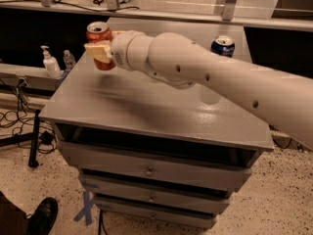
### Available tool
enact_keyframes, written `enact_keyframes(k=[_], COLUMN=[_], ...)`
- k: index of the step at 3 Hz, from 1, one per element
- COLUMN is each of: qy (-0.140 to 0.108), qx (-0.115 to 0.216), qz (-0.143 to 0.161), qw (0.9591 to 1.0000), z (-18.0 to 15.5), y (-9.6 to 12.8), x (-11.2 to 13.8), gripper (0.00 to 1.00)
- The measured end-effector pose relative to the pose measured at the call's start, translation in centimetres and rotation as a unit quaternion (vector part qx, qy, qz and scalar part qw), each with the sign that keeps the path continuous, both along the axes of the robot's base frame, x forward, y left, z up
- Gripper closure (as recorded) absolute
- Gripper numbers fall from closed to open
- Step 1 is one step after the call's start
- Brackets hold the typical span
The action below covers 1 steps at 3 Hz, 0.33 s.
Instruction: Pick coke can
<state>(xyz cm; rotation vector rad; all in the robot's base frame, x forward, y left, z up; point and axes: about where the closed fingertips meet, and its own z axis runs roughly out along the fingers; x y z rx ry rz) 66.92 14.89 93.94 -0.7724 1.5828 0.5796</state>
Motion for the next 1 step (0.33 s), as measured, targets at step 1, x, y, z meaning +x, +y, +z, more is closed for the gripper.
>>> enact_keyframes(k=[1], qy=[-0.001], qx=[-0.001], qz=[-0.003], qw=[1.0], z=[0.19], y=[-0.45], x=[-0.01], gripper=[1.0])
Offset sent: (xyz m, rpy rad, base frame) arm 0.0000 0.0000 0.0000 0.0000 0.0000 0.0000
